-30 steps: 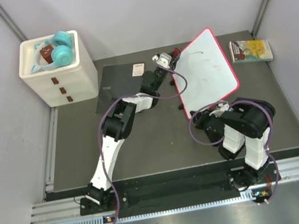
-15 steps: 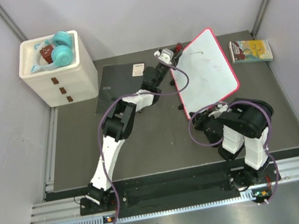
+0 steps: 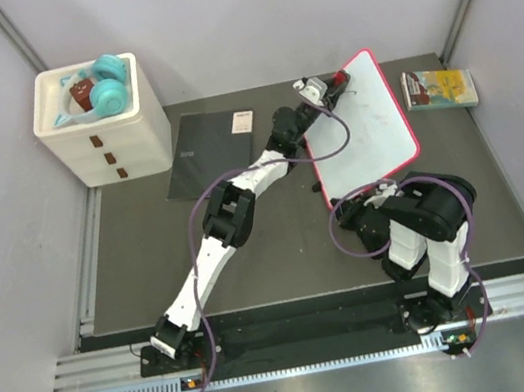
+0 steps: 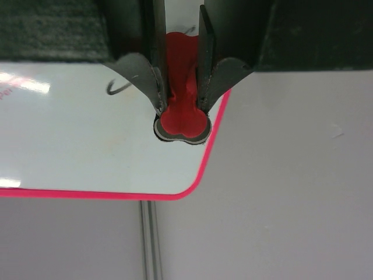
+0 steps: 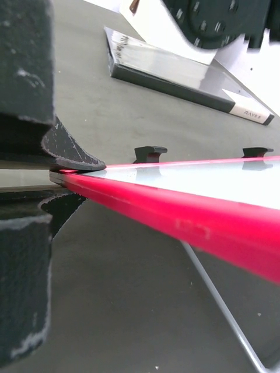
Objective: Erase the whiteboard
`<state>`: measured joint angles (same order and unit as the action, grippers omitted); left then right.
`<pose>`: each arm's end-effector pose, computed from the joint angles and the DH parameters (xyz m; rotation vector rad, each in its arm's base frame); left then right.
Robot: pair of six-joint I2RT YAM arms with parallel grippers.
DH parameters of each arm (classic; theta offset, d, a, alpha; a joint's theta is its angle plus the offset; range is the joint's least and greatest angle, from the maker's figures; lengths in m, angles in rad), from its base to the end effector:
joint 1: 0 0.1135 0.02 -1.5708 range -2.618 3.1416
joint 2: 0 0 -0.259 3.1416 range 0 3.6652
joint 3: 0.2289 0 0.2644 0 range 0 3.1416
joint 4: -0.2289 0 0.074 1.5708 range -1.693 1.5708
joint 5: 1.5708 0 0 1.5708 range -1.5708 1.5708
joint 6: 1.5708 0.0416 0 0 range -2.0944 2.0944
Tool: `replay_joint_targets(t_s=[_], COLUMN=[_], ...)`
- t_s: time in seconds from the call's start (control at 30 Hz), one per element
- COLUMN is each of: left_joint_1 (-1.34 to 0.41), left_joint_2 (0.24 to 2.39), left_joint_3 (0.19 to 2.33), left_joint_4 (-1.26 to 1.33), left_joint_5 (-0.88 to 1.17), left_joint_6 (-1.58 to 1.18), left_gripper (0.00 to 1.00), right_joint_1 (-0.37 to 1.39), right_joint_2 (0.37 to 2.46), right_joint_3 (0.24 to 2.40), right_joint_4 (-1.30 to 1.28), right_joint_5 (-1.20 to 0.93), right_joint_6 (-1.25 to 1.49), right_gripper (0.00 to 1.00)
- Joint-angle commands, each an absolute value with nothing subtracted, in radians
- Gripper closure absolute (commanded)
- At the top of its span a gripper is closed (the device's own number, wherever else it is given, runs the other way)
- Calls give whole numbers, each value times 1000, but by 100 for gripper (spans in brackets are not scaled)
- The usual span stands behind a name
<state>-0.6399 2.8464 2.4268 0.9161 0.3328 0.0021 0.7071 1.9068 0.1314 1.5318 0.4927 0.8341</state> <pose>0.4949 -0.3853 0.1927 0.6363 0.9384 -0.7485 0.1794 0.1274 0.0670 0.4672 1.7729 0.6552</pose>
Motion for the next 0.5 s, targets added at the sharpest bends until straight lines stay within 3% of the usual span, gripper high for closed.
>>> replay_joint_targets(t_s=[0.0,0.47], left_joint_1=[-705,-778], left_joint_2=[2882,2870], left_joint_3=[2506,2531], left_joint_4=[927,977], left_joint_5=[356,342], left_joint_6=[-18,-31], left_gripper=[100,100], right_joint_1=[831,834], right_joint_2=[2052,2052], right_joint_3=[15,28], right_joint_4=[1091,1058], right_joint_5=[28,37], right_joint_6=[744,741], right_gripper=[100,100])
